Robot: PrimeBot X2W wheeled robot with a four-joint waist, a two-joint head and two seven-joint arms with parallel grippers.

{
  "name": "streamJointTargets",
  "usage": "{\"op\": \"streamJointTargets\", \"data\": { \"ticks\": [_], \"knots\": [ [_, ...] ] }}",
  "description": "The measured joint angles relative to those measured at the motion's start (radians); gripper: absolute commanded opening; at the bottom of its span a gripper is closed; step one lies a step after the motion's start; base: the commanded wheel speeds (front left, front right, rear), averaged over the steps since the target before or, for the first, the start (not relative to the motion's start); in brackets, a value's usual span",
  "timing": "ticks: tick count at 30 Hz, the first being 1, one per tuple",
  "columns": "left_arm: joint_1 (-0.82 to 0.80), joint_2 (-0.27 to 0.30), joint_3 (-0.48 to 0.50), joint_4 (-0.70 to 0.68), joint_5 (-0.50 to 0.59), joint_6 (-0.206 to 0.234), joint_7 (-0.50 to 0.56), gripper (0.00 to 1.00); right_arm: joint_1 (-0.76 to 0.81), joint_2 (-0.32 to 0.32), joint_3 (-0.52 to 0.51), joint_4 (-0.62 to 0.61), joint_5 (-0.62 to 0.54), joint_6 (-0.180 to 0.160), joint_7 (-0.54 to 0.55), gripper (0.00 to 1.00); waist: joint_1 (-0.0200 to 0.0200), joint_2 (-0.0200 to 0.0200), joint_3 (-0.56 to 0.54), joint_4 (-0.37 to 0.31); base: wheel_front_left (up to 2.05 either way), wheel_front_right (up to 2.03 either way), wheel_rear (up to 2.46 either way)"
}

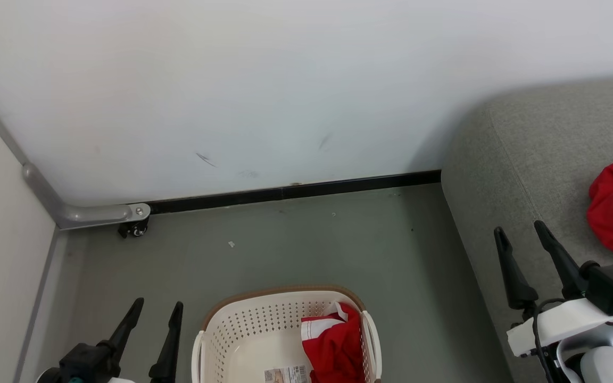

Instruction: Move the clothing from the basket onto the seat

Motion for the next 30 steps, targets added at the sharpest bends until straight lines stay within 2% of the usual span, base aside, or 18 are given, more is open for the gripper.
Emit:
{"op": "streamJointTargets", "data": {
  "ticks": [14,30],
  "knots": [
    [-0.091,0.025,-0.125,0.077,-0.004,-0.001,0.002,1.0,-0.019,-0.007,-0.025,-0.061,0.012,0.0,0.0,1.0,0.0,0.0,0.071,-0.036,0.0,0.0,0.0],
    [-0.256,0.033,-0.296,0.156,-0.054,-0.001,0.082,1.0,-0.18,-0.023,-0.008,-0.137,0.053,0.0,0.0,1.0,0.0,0.0,0.222,-0.083,0.0,0.0,0.0]
  ]
}}
